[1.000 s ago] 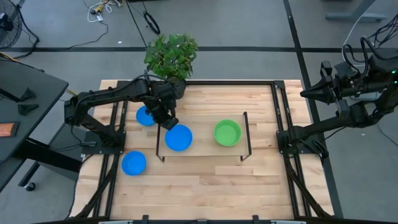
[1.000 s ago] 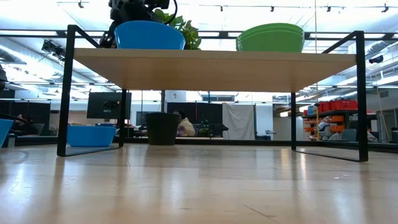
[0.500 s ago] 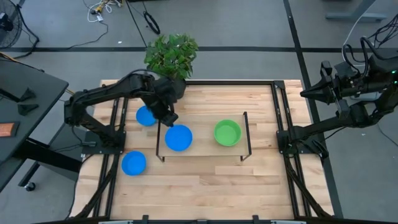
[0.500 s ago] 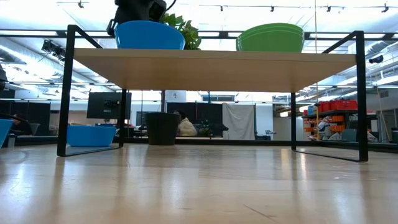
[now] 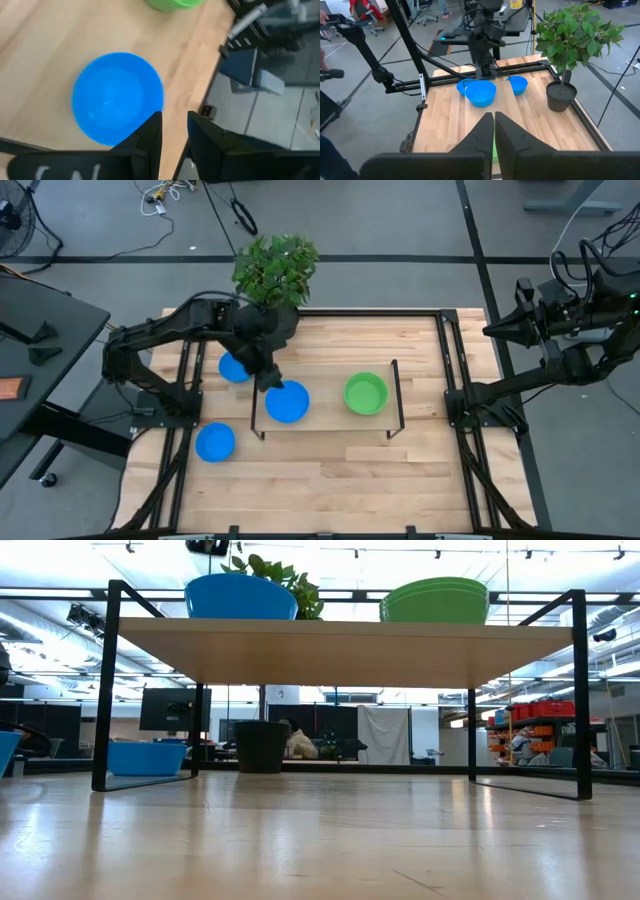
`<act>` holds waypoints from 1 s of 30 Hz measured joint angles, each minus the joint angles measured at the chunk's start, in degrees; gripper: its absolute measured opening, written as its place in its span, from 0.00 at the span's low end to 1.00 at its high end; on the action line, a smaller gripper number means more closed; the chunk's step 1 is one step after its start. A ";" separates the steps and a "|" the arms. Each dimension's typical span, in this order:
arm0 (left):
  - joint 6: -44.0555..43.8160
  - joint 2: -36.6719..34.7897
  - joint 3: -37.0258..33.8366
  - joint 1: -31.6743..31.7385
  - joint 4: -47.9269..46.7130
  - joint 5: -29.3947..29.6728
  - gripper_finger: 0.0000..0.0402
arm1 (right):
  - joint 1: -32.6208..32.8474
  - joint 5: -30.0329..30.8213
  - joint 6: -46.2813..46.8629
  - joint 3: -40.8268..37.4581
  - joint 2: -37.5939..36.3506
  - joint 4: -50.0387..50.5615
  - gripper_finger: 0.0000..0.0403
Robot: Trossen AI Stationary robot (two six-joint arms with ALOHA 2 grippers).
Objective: Pick & Place Mini bowls
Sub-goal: Stack the bottom blue bowl on the blue bowl on the shelf
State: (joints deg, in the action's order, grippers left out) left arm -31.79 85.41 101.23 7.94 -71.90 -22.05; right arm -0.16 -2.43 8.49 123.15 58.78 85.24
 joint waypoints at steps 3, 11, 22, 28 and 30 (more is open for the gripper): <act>0.07 0.00 1.43 -3.22 0.03 0.34 0.24 | 0.00 0.01 0.00 0.00 0.00 0.01 0.05; 0.11 0.01 1.95 -14.05 -0.67 1.40 0.24 | -0.02 0.01 0.01 0.00 0.01 0.00 0.05; -0.87 0.02 1.95 -31.51 -1.08 1.69 0.24 | -0.02 -0.01 0.00 0.00 0.00 -0.01 0.05; -3.66 0.04 1.95 -41.04 -2.41 1.69 0.24 | -0.01 0.00 0.02 0.00 0.00 0.01 0.05; -3.98 0.04 1.95 -43.97 -3.12 1.92 0.24 | -0.01 0.00 0.00 0.00 0.01 0.01 0.05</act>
State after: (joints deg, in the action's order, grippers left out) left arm -35.77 85.45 103.18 -36.03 -75.02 -20.14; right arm -0.18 -2.43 8.49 123.15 58.80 85.25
